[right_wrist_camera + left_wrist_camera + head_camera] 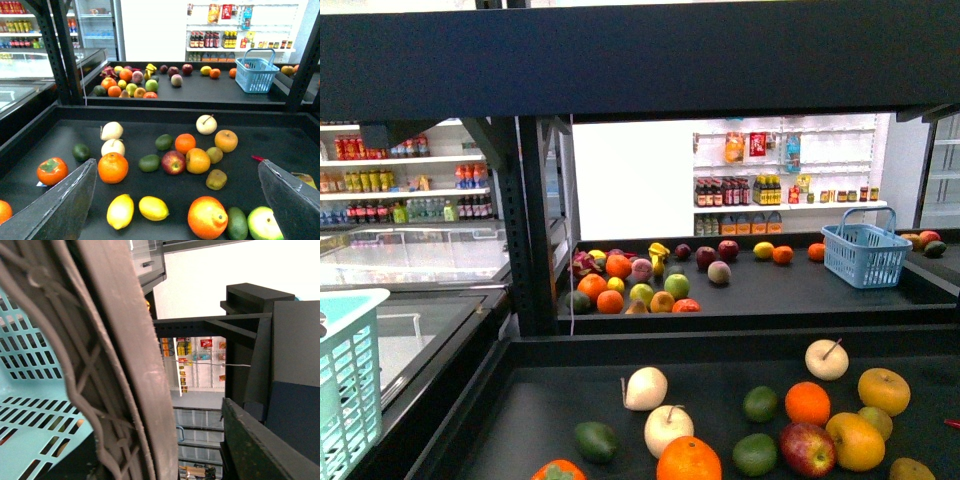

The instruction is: Pick lemon from shelf

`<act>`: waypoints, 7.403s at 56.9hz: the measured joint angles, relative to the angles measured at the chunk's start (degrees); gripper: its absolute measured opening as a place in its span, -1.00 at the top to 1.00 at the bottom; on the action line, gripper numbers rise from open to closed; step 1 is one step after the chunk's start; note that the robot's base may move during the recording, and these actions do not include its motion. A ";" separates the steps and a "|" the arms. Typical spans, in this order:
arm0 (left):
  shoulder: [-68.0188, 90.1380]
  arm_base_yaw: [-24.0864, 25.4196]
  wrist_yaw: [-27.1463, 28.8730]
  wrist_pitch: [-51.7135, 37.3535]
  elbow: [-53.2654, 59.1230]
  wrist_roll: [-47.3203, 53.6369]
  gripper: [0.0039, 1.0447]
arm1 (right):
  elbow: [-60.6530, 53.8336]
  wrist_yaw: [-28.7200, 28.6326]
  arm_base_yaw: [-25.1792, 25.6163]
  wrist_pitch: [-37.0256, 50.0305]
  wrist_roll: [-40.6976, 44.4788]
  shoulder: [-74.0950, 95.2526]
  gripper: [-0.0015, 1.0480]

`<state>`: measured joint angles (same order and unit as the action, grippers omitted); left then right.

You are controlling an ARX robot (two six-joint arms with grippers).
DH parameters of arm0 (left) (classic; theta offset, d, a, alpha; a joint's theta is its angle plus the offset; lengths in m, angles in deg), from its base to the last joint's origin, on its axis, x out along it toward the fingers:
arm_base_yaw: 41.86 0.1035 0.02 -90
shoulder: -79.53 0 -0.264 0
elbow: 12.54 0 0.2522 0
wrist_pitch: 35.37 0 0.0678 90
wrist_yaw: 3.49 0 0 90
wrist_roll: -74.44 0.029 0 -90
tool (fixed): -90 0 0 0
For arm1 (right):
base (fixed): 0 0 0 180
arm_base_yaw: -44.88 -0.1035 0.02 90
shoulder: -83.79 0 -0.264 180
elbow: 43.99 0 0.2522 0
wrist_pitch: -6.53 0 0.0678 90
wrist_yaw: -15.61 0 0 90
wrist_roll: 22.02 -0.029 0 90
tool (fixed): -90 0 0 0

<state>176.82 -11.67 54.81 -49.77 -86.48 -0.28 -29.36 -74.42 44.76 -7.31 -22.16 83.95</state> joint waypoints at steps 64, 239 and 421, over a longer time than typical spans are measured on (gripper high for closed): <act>-14.73 -33.79 -9.92 15.04 5.95 34.47 0.81 | 0.00 0.00 0.00 0.00 0.00 0.00 -0.86; 6.14 -53.72 0.02 -4.68 -3.10 19.37 0.81 | 70.27 -17.81 2.58 35.21 51.43 151.53 -0.86; 6.16 -53.70 -0.17 -4.66 -3.13 19.30 0.82 | 40.65 -13.25 -9.25 41.35 2.29 101.81 -0.86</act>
<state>182.99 -65.37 54.63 -54.43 -89.61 19.02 11.29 -87.67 35.52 34.05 -19.87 185.76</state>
